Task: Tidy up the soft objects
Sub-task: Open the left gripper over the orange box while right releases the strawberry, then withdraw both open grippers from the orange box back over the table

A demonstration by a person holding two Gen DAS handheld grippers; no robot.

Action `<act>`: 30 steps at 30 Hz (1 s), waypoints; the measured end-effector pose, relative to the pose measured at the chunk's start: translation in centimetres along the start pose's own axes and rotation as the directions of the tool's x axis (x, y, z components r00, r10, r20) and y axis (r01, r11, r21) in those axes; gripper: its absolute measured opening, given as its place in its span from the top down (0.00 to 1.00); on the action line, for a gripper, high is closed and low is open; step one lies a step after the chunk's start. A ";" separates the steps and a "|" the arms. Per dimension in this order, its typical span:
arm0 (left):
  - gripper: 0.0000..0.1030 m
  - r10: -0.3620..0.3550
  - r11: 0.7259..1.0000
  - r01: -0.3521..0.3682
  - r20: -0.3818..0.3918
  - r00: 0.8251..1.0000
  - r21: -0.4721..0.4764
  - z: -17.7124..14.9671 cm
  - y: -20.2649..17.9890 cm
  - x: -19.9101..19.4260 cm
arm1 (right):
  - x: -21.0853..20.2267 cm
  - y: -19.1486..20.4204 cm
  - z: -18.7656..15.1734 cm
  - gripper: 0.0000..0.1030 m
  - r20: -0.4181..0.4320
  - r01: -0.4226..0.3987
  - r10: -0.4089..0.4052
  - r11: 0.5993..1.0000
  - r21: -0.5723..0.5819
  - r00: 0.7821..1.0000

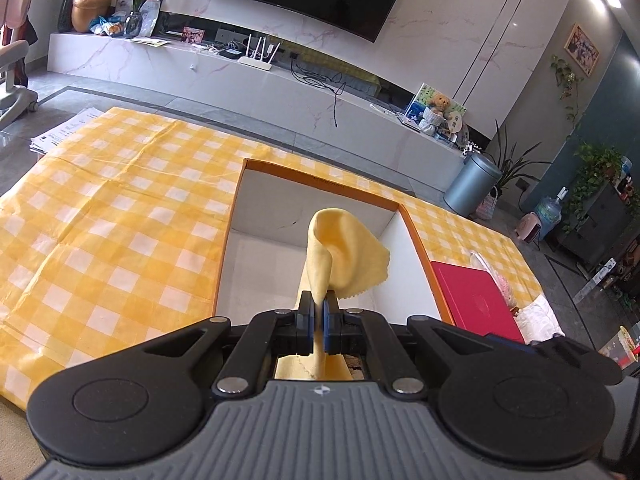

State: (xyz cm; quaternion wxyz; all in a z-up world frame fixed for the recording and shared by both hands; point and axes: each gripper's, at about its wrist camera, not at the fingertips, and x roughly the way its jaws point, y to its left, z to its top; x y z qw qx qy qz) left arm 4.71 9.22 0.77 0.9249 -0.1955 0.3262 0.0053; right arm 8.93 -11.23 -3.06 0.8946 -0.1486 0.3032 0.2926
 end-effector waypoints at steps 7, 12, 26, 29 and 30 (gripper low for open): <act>0.96 0.037 0.997 -0.037 0.004 0.999 0.067 1.5 -2.0 2.6 | -1.6 -3.6 0.2 0.18 0.126 0.009 -0.034 0.981 0.192 0.991; 0.96 0.101 0.994 -0.096 -0.103 0.990 0.051 1.6 -2.1 8.5 | -1.9 -6.0 -0.9 0.18 0.157 0.016 -0.067 0.952 0.306 0.985; 0.86 0.036 0.996 -0.054 -0.225 0.974 -0.077 0.0 -1.0 11.7 | -0.7 -7.3 -2.4 0.18 0.105 0.000 -0.043 0.926 0.377 0.994; 0.43 0.056 0.995 -0.072 -0.228 0.972 -0.062 -0.4 -1.5 11.7 | -0.7 -7.1 -2.3 0.18 0.102 0.010 -0.052 0.925 0.380 0.993; 0.37 0.078 0.994 -0.093 -0.219 0.973 -0.060 -0.5 -1.7 11.6 | -0.8 -7.1 -2.2 0.18 0.107 0.015 -0.060 0.925 0.380 0.992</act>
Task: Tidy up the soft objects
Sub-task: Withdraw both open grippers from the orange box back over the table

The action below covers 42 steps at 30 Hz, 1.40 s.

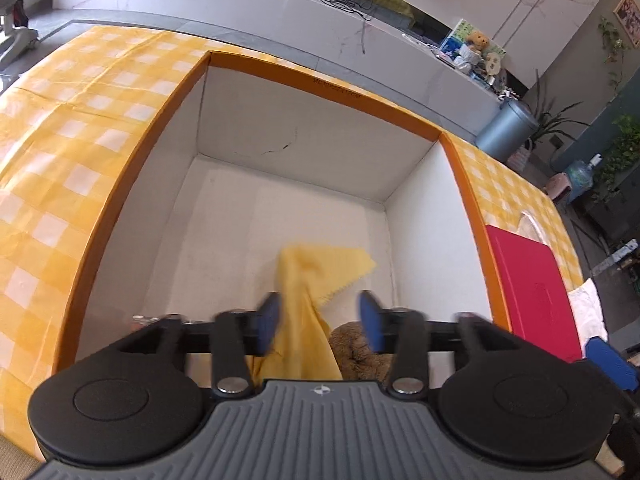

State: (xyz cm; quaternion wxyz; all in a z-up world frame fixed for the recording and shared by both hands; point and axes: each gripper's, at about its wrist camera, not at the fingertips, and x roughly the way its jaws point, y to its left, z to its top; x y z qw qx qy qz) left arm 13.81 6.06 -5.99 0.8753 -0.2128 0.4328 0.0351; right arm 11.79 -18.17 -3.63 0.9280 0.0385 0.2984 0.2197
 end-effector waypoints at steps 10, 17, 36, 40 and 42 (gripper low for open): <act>0.13 0.133 0.969 -0.175 0.226 0.965 0.176 -2.0 -3.7 -3.5 | -1.6 -0.7 0.9 0.18 0.046 0.007 -0.007 1.000 -0.005 0.999; 0.13 0.197 0.959 -0.237 0.242 0.950 0.153 -1.9 -5.1 -5.1 | -2.7 -2.7 1.5 0.18 0.056 0.038 -0.041 0.998 0.051 0.998; 0.13 -0.051 0.942 -0.103 0.439 0.897 0.320 -5.4 -13.6 -15.1 | -10.8 -12.3 3.1 0.06 0.097 0.271 -0.273 0.962 0.031 0.957; 0.13 -0.131 0.915 -0.036 0.381 0.915 0.402 -6.6 -17.1 -13.7 | -11.4 -17.2 1.9 0.06 0.042 0.333 -0.343 0.929 0.160 0.938; 0.13 -0.146 0.901 -0.026 0.360 0.922 0.434 -7.3 -18.9 -12.5 | -11.4 -19.0 1.4 0.06 0.041 0.337 -0.351 0.921 0.194 0.935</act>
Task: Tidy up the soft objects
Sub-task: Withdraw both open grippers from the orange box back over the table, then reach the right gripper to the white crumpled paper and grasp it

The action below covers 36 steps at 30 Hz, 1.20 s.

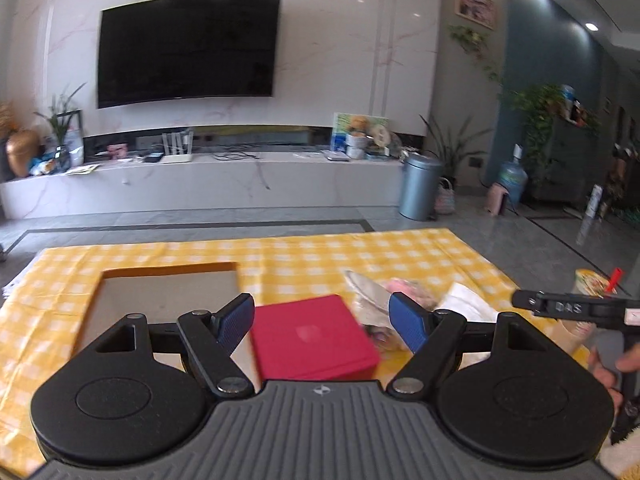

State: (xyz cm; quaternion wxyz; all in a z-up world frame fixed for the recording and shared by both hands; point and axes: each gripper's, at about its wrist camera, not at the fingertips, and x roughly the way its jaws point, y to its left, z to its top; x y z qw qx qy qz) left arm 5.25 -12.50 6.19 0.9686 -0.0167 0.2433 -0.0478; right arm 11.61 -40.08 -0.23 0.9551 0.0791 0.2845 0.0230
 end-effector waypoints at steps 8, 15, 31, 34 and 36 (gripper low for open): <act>0.13 -0.023 0.998 0.025 -0.047 0.999 0.051 -2.6 -5.5 5.5 | 4.8 0.2 -2.0 0.06 -0.026 0.063 -0.066 0.991 -0.121 0.997; 0.13 -0.043 0.998 0.048 -0.160 0.986 0.031 -4.4 -7.6 11.0 | 9.4 -0.3 -2.7 0.07 -0.088 0.024 -0.040 0.985 -0.171 0.995; 0.13 -0.008 0.986 0.045 -0.226 0.974 0.158 -7.2 -10.2 14.8 | 15.4 -0.4 -3.5 0.09 -0.177 0.106 -0.155 0.959 -0.263 0.972; 0.13 0.003 0.983 0.038 -0.218 0.976 0.182 -7.5 -10.2 14.3 | 15.8 -0.5 -3.4 0.35 -0.201 0.069 -0.122 0.965 -0.253 0.972; 0.13 -0.005 0.983 0.046 -0.223 0.975 0.178 -7.6 -10.1 14.3 | 15.6 -0.6 -3.2 0.58 -0.210 0.032 -0.081 0.973 -0.230 0.974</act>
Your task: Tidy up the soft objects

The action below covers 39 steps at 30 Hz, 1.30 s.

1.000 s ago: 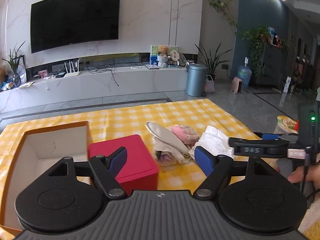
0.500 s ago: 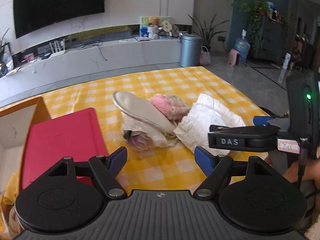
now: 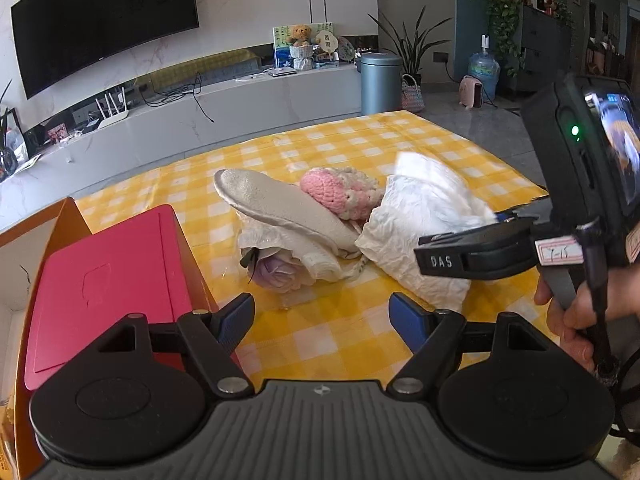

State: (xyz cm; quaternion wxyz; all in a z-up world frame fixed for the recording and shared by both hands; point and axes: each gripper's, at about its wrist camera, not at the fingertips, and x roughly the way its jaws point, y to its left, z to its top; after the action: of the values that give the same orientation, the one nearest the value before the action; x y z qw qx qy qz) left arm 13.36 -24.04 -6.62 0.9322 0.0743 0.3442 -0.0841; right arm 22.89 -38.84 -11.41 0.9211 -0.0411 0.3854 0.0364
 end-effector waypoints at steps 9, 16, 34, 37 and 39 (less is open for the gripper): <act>0.13 -0.040 0.997 0.038 -0.028 0.999 -0.069 -0.7 1.2 -1.3 | -2.9 -0.1 0.2 0.87 0.041 -0.128 0.126 0.991 0.033 0.991; 0.15 -0.047 0.992 0.046 -0.001 0.999 -0.115 -1.0 2.8 -4.1 | -7.8 -1.8 -1.7 0.87 0.057 -0.353 0.349 0.916 0.192 0.936; 0.15 -0.063 0.976 0.066 0.018 0.998 -0.208 -1.3 6.7 -5.8 | -5.8 1.4 -3.4 0.48 -0.201 -0.301 0.324 0.944 0.139 0.924; 0.15 -0.071 0.975 0.073 0.017 0.997 -0.209 -1.3 6.8 -5.9 | -6.6 1.8 -3.2 0.28 -0.178 -0.240 0.248 0.968 0.069 0.952; 0.15 -0.078 0.975 0.080 0.018 0.997 -0.209 -1.3 6.9 -5.9 | -7.3 1.8 -3.1 0.22 -0.139 -0.241 0.244 0.970 0.037 0.960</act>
State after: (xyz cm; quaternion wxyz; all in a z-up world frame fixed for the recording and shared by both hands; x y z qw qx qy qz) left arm 9.56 -16.44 -3.18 0.9325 -0.0383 0.3491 -0.0847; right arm 15.43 -37.66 -8.44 0.8802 0.0129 0.4526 0.1421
